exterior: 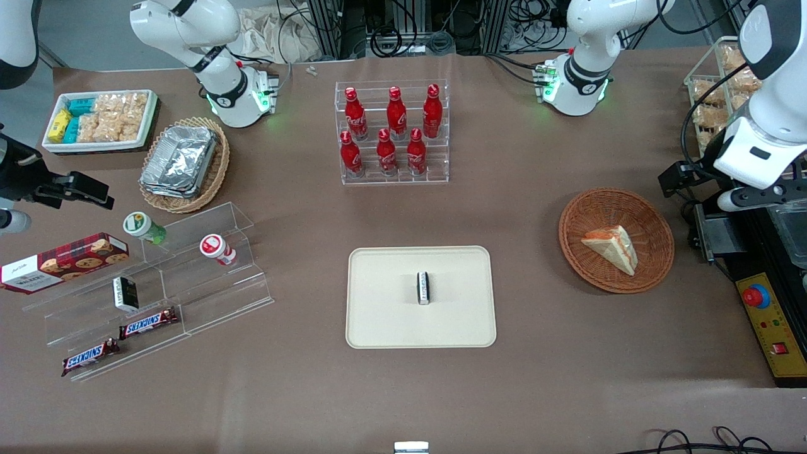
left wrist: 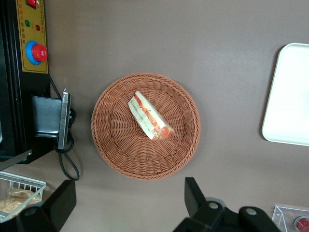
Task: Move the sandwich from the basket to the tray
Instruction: 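Move the left gripper over the wicker basket toward the sandwich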
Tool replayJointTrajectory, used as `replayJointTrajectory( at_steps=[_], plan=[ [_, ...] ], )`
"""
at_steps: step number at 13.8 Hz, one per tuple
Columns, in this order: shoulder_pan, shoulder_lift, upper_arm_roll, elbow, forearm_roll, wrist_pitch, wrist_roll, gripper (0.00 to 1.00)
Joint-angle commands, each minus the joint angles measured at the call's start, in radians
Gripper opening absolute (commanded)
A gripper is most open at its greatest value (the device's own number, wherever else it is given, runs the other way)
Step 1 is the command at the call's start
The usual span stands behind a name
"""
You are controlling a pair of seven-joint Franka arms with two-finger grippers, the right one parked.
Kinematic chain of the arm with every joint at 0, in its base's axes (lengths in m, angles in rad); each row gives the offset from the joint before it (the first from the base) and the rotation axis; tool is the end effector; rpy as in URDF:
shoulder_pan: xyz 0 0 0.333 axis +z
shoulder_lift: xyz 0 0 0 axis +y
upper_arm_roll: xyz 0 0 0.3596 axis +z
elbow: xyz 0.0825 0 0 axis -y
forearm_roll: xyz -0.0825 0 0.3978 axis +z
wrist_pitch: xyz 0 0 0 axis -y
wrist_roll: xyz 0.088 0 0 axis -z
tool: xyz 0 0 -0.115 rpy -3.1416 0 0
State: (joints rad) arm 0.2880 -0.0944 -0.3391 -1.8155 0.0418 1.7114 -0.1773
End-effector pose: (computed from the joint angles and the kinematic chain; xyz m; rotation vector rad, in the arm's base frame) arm 0.5414 -0.0311 0.6021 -3.0620 -0.1865 0.0104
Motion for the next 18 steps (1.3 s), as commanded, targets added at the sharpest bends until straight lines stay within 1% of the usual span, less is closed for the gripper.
replayJointTrajectory(
  at_steps=[1,3,5,7,10,11,13,14,16,18],
  plan=[
    [0.014,0.008,-0.006,0.015,-0.010,-0.001,0.016,0.99],
    [0.014,0.028,-0.006,0.027,-0.002,-0.004,0.016,0.99],
    [0.013,0.033,-0.006,-0.001,-0.002,-0.009,0.004,0.99],
    [0.026,0.039,-0.005,-0.051,-0.013,0.020,-0.066,0.99],
    [0.036,0.030,-0.003,-0.201,-0.011,0.193,-0.206,0.99],
    [0.051,0.030,0.000,-0.256,-0.010,0.277,-0.261,0.99],
    [0.060,0.039,-0.001,-0.356,-0.008,0.419,-0.316,0.99],
    [0.059,0.065,-0.001,-0.370,-0.007,0.459,-0.367,0.99],
    [0.048,0.116,-0.006,-0.366,0.000,0.473,-0.489,0.99],
    [0.048,0.157,-0.008,-0.372,0.000,0.508,-0.530,0.99]
  ],
)
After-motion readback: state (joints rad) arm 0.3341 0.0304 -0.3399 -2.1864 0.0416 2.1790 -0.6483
